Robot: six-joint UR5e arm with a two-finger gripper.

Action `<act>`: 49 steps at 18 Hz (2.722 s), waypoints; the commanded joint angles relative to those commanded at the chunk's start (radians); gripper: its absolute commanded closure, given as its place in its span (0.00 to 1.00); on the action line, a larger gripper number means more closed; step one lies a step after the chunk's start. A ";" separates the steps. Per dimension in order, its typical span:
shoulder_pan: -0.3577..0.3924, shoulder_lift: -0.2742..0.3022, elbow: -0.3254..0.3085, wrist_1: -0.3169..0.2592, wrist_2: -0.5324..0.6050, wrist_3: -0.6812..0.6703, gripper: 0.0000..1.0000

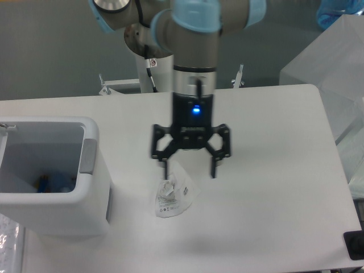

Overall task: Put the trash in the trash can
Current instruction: 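Move the open gripper over the crumpled white wrapper, then lower the gripper onto the wrapper and close on it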

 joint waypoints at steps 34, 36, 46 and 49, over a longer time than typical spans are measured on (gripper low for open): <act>-0.113 -0.198 -0.168 0.003 0.097 0.180 0.03; -0.113 -0.201 -0.166 0.002 0.099 0.178 0.07; -0.129 -0.235 -0.146 0.005 0.128 0.163 0.67; -0.129 -0.239 -0.138 0.005 0.128 0.162 0.85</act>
